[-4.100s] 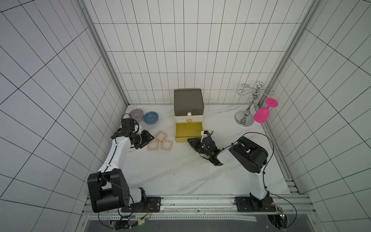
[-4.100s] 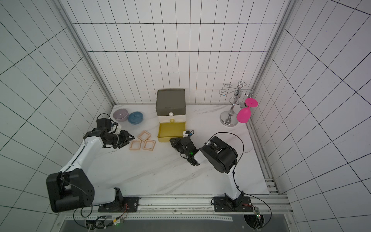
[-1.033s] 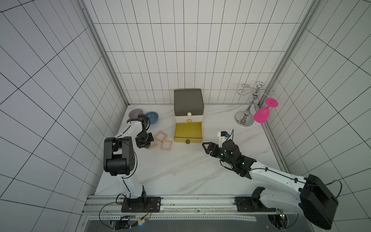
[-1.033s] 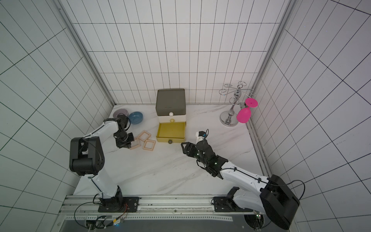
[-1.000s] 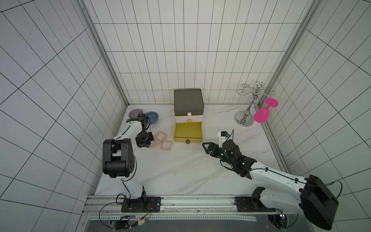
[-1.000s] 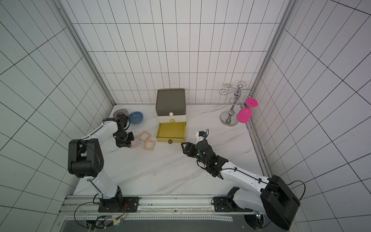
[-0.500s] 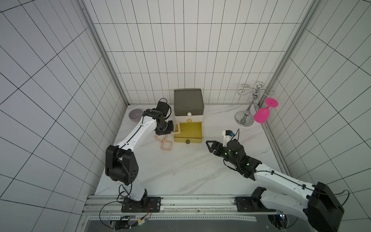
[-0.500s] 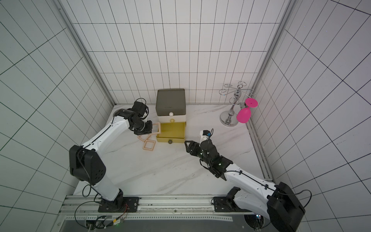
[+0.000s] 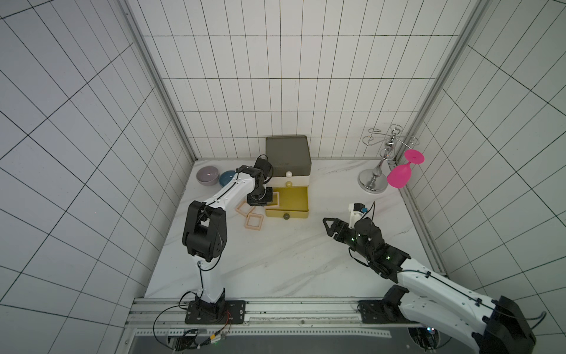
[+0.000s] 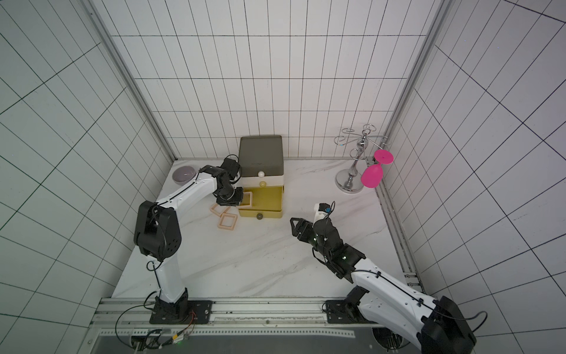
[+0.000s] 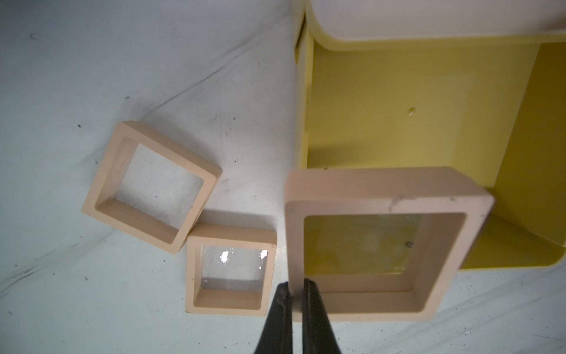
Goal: Place the brooch boxes into the drawer by color
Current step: Place the brooch box in the drawer, then pick up the brooch box from the center of the board.
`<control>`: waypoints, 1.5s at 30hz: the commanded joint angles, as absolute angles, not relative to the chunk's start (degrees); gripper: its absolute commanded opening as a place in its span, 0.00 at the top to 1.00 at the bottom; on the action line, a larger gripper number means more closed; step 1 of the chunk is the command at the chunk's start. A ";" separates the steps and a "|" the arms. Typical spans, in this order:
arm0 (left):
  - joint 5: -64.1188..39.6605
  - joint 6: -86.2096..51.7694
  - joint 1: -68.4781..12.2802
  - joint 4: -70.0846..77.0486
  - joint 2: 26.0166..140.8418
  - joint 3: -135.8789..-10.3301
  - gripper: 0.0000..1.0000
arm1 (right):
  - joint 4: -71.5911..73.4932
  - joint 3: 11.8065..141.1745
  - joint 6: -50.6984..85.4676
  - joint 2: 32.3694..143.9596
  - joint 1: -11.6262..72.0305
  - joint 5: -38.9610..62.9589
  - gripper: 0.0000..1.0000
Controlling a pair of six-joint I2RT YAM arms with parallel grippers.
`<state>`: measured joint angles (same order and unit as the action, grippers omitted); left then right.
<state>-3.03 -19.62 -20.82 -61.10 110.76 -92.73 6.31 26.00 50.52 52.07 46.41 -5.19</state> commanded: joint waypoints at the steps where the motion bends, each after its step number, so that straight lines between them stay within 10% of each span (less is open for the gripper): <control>1: -2.91 -18.15 -21.83 -58.14 112.66 -94.40 1.00 | 5.30 24.69 49.48 51.77 45.83 -6.06 0.27; 15: -1.74 -18.46 -23.20 -57.04 115.61 -93.96 1.00 | 6.59 24.52 49.64 54.39 45.35 -5.10 0.27; 24: -1.66 -19.60 -23.18 -56.36 115.59 -94.66 0.65 | 6.51 24.96 49.48 54.73 45.18 -5.14 0.27; 35: -5.03 -19.68 -22.57 -57.32 106.39 -96.78 0.58 | 5.62 26.57 46.52 55.24 45.18 -4.41 0.27; 45: -9.18 -21.29 -7.07 -60.90 92.61 -84.58 0.55 | 5.19 27.60 44.98 56.29 45.53 -3.36 0.27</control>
<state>-8.03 -20.51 -11.05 -58.48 92.36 -89.10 5.74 26.04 46.33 55.77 45.71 -3.75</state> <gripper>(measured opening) 0.446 0.730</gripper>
